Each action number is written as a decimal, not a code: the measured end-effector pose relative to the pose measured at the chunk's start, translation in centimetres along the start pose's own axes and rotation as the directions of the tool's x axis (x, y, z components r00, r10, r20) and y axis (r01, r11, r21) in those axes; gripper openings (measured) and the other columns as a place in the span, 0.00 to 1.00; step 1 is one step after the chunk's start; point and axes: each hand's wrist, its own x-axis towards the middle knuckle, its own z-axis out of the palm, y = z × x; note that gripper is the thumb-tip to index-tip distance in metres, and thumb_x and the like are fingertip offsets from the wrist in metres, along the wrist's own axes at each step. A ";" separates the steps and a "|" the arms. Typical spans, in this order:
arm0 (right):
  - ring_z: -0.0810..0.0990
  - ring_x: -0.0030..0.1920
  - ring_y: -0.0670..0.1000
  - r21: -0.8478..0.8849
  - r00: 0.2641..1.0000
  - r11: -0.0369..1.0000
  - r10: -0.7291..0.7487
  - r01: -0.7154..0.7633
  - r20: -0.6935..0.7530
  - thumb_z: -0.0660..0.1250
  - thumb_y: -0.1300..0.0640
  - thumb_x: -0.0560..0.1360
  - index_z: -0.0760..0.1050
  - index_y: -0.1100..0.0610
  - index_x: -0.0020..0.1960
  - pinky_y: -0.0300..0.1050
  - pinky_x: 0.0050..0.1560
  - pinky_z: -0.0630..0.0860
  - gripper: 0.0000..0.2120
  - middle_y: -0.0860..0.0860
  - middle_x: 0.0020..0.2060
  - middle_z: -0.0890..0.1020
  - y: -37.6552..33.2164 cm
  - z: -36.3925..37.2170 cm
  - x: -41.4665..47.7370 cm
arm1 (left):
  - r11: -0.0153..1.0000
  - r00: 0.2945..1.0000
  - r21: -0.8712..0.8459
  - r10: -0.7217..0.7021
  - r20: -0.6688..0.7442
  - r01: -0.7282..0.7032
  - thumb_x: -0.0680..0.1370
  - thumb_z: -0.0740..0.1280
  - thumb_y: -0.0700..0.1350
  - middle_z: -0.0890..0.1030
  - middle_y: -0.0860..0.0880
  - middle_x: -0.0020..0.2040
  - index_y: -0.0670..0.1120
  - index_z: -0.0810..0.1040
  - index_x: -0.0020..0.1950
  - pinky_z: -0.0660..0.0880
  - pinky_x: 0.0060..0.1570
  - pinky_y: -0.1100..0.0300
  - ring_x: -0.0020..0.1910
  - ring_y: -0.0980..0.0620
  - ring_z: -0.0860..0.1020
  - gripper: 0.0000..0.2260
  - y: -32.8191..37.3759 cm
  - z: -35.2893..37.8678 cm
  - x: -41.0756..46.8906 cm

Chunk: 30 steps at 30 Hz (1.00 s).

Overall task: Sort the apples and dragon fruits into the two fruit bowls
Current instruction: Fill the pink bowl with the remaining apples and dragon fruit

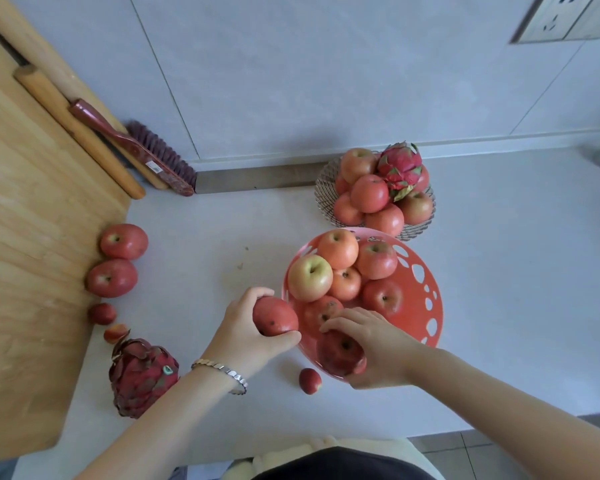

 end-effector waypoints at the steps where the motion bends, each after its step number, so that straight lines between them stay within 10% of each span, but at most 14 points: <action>1: 0.68 0.63 0.49 0.000 1.000 1.000 0.018 -0.018 0.002 0.71 0.47 0.64 0.63 0.47 0.67 0.45 0.66 0.65 0.34 0.43 0.64 0.70 0.1 0.1 -0.1 | 1.000 1.000 0.002 -0.018 -0.002 0.018 0.64 0.76 0.46 0.71 0.50 0.58 0.60 0.68 0.53 0.65 0.39 0.72 0.47 0.56 0.74 0.24 -0.1 0.0 0.0; 8: 0.56 0.69 0.43 0.241 0.992 0.963 0.124 -0.120 -0.001 0.75 0.45 0.64 0.45 0.44 0.74 0.38 0.67 0.58 0.50 0.44 0.68 0.58 -1.8 -2.0 -0.7 | 0.999 0.998 -0.014 -0.043 0.041 0.043 0.64 0.77 0.49 0.72 0.54 0.53 0.55 0.64 0.61 0.67 0.43 0.65 0.49 0.53 0.74 0.31 0.5 0.8 -0.7; 13: 0.72 0.59 0.46 0.263 0.996 0.963 0.080 -0.067 -0.038 0.76 0.48 0.64 0.53 0.42 0.71 0.40 0.58 0.71 0.44 0.45 0.64 0.68 -4.0 -3.0 0.7 | 0.998 0.998 0.059 0.007 0.061 -0.010 0.60 0.77 0.55 0.74 0.58 0.43 0.53 0.65 0.52 0.70 0.37 0.64 0.42 0.59 0.76 0.28 2.1 1.7 -0.2; 20: 0.74 0.57 0.53 0.166 0.949 0.941 0.308 -0.295 -0.065 0.70 0.39 0.61 0.57 0.46 0.69 0.49 0.55 0.74 0.42 0.49 0.58 0.73 -2.1 1.0 1.2 | 0.733 0.960 0.622 0.179 0.215 -0.275 0.63 0.73 0.51 0.67 0.48 0.60 0.53 0.65 0.65 0.72 0.46 0.57 0.53 0.43 0.76 0.32 2.4 3.0 2.7; 30: 0.76 0.55 0.52 0.203 0.934 0.932 0.330 -0.299 -0.136 0.71 0.37 0.57 0.58 0.48 0.67 0.48 0.53 0.76 0.44 0.47 0.55 0.77 -1.4 2.3 1.0 | 0.710 0.922 0.592 0.247 0.299 -0.382 0.65 0.73 0.47 0.69 0.48 0.61 0.50 0.65 0.66 0.76 0.48 0.49 0.53 0.42 0.76 0.32 1.5 3.4 3.0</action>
